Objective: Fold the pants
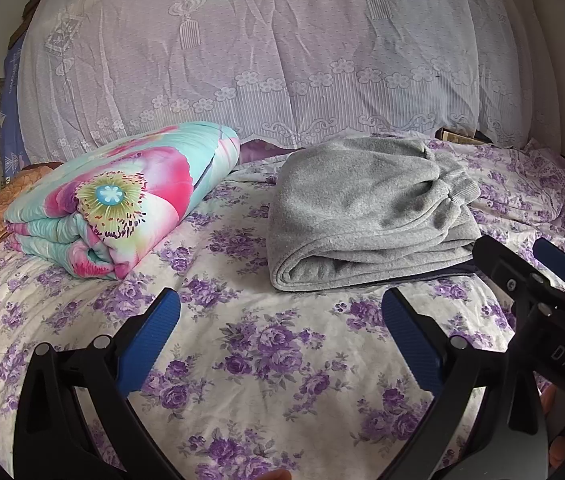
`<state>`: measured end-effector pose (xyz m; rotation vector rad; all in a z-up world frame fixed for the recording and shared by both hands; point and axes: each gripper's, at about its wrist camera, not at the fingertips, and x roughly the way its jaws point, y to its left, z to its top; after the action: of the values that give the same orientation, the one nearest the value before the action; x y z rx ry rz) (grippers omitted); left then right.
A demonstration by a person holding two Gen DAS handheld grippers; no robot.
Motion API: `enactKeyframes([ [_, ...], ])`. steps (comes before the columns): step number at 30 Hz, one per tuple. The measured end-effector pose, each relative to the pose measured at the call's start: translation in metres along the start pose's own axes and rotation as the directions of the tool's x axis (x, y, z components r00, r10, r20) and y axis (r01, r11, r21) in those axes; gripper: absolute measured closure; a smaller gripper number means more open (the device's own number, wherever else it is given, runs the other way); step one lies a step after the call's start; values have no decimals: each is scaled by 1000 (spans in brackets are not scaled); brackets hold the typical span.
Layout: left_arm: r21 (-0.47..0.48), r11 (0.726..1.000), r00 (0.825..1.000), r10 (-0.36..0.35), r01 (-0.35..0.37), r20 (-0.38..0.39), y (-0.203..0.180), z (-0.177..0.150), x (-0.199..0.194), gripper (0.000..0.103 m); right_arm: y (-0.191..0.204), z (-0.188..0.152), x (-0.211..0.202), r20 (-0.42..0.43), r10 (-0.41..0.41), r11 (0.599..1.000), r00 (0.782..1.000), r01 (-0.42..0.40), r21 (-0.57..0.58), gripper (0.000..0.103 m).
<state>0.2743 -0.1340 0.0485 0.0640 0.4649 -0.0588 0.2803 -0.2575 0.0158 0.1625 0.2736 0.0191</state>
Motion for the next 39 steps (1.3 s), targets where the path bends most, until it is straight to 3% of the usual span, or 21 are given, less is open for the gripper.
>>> enactKeyframes([
  [39, 6, 1000, 1000, -12, 11, 12, -3, 1, -5, 5, 1, -1, 0, -4, -1, 1000, 1000, 1, 26, 3],
])
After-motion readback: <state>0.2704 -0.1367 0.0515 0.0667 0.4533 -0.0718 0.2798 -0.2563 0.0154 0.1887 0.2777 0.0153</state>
